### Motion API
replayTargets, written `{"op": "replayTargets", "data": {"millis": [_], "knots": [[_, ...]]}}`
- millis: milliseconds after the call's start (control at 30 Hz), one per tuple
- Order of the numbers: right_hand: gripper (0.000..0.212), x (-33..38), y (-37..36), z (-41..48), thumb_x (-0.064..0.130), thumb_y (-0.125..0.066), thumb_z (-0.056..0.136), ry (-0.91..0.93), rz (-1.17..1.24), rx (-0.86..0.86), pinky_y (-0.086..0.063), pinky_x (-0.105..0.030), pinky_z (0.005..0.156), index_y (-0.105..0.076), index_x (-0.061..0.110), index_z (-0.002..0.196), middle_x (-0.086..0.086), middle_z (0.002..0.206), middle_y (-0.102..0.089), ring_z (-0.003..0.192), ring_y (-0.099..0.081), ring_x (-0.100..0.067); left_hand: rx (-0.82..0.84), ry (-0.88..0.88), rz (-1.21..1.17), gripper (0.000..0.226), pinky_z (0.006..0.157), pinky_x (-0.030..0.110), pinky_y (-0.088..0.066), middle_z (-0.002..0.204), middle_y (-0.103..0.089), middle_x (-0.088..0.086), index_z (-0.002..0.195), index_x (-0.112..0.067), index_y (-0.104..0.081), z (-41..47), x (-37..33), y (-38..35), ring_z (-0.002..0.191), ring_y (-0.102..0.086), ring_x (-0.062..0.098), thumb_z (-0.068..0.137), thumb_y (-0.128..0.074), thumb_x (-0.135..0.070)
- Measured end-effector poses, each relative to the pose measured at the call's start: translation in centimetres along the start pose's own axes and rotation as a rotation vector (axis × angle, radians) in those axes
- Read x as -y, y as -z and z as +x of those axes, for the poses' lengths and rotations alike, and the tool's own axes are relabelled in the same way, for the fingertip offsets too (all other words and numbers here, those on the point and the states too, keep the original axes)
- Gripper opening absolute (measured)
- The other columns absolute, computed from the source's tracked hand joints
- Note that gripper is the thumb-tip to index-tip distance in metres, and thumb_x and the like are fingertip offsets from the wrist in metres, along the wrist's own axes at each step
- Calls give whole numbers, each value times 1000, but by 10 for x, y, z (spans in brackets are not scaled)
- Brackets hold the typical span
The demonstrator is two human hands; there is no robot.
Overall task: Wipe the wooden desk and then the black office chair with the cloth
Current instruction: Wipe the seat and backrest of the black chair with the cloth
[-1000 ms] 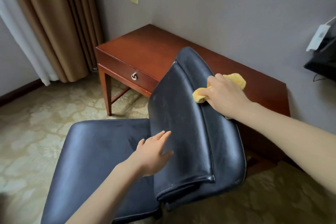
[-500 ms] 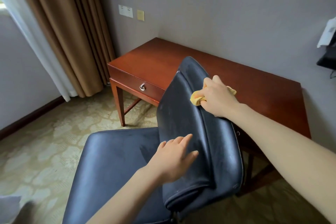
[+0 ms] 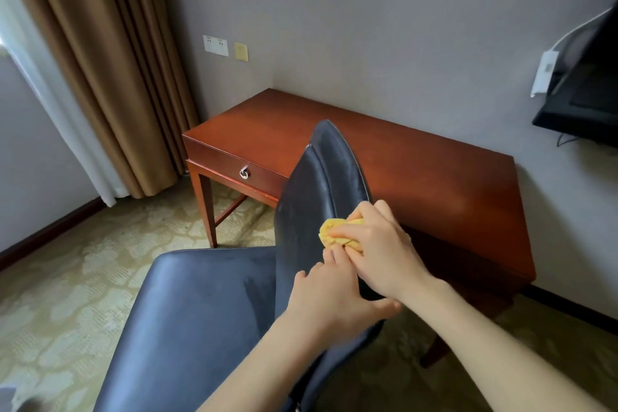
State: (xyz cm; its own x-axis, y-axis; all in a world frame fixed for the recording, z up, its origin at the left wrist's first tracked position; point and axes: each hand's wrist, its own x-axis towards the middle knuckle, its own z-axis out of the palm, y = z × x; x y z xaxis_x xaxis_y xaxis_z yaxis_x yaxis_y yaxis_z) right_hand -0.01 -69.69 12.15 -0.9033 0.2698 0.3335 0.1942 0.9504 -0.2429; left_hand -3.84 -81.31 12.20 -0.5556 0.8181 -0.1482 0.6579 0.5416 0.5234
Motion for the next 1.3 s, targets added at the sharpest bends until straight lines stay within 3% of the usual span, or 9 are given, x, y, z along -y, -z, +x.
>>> {"op": "replayTargets", "data": {"millis": [133, 200, 400, 600, 733, 900, 1033, 1167, 1300], "knots": [[32, -16, 3, -14, 13, -69, 84, -83, 204, -145, -39, -13, 87, -70, 31, 110, 3, 98, -54, 94, -40, -12, -95, 6, 237, 102, 100, 43, -38, 145, -35, 14, 146, -3, 17, -3, -18, -32, 113, -54, 28, 89, -48, -56], [36, -22, 6, -19, 10, -68, 84, -105, 264, -152, -30, -4, 89, -68, 31, 114, 3, 100, -54, 96, -41, -11, -116, 19, 318, 90, 99, 41, -35, 148, -27, 21, 146, -1, 17, -4, -20, -39, 114, -53, 31, 95, -42, -45], [45, -21, 6, -28, 9, -65, 86, -169, 498, -149, -37, -9, 89, -57, 44, 113, 17, 101, -50, 102, -51, -9, -116, -47, 274, 84, 78, 32, -42, 146, -32, 15, 149, -8, 11, -18, -9, -35, 102, -56, 29, 94, -43, -43], [38, -11, 4, -24, 7, -67, 85, -58, 374, -138, -28, -4, 89, -66, 27, 117, 4, 101, -54, 97, -43, -14, -14, -137, 269, 83, 78, 25, -34, 156, -16, 9, 148, -16, 16, -55, 14, -22, 102, -53, 25, 94, -39, -45], [33, -11, 7, -8, 13, -64, 88, -48, 321, -89, -26, -13, 83, -66, 27, 117, 5, 100, -53, 95, -39, -16, 85, -164, 285, 90, 79, 21, -24, 150, -29, 6, 141, -24, 33, -88, 34, -9, 109, -48, 22, 94, -40, -47], [30, -22, 8, 10, 19, -60, 90, -100, 291, -58, -24, -17, 84, -66, 24, 119, 8, 99, -50, 96, -35, -13, 220, -162, 323, 98, 91, 15, -25, 157, -12, -11, 111, -28, 55, -123, 66, 4, 125, -38, 12, 93, -39, -49], [30, -30, 8, 20, 18, -58, 91, -217, 265, -71, -28, -23, 87, -64, 17, 121, 3, 105, -51, 99, -33, -13, 315, -131, 270, 98, 102, 10, -22, 156, -7, -21, 116, -37, 54, -152, 98, 18, 134, -27, 2, 92, -40, -50], [34, -33, 11, 25, 18, -59, 90, -373, 236, -87, -31, -27, 89, -62, 8, 122, -10, 120, -54, 108, -39, -21, 301, -118, 146, 90, 87, 0, -27, 146, -25, -27, 125, -60, 35, -176, 125, 36, 126, -33, -6, 91, -47, -45], [33, -20, 10, 14, 14, -62, 89, -487, 215, -128, -37, -32, 93, -62, 7, 121, -13, 118, -54, 115, -44, -29, 357, -175, 125, 89, 100, 17, -37, 147, -26, -25, 128, -64, 25, -191, 149, 57, 128, -32, -5, 89, -52, -41]]}}
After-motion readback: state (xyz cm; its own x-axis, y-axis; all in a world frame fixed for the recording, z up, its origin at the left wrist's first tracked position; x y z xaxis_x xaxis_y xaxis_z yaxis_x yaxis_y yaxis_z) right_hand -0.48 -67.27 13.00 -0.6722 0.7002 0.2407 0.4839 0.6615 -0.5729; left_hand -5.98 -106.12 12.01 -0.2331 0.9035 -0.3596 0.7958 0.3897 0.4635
